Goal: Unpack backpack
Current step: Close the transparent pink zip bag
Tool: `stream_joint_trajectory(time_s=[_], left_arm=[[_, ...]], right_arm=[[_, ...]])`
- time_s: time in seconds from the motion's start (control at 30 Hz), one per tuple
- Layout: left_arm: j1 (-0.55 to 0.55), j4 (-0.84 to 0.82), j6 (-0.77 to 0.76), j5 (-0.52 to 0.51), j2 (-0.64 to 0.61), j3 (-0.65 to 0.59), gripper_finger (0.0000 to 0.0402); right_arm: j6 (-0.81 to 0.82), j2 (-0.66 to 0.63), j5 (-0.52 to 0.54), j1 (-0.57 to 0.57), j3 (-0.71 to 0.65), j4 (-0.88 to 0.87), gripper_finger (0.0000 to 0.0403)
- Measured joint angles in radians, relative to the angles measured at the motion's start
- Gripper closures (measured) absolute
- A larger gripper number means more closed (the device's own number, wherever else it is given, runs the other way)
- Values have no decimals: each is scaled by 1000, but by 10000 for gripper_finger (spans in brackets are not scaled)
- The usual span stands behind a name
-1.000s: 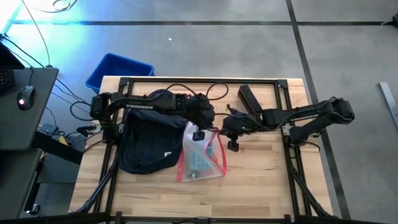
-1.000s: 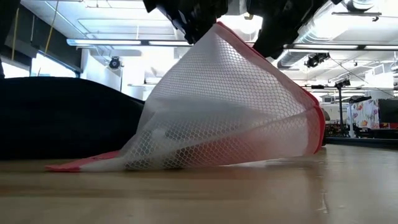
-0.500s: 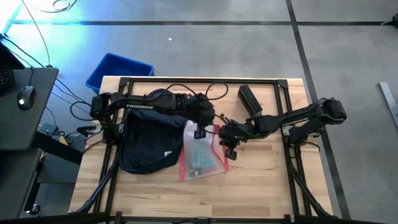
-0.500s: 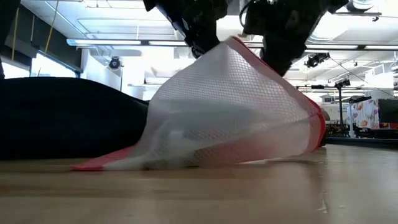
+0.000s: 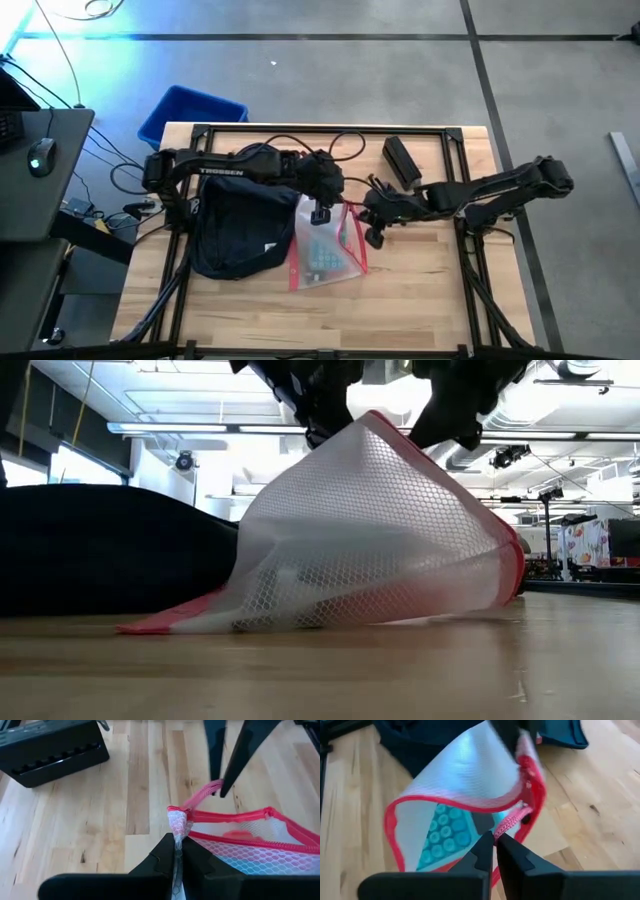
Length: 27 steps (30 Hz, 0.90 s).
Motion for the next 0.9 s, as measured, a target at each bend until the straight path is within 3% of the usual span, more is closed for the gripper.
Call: stream_joint_trajectory(time_s=[0.33,0.43,0.73,0.9], left_arm=[[-16,-20,-71,2,-34,0,401],[-27,-32,-91,2,-53,5,401],[-35,-36,-153,-81,-149,10,401],[-31,-58,-173,-161,-161,10,401]], right_arm=[[32,17,138,9,0,108,260],[6,13,135,9,0,178,232],[-80,-2,110,3,0,217,176],[-45,4,22,-19,0,241,172]])
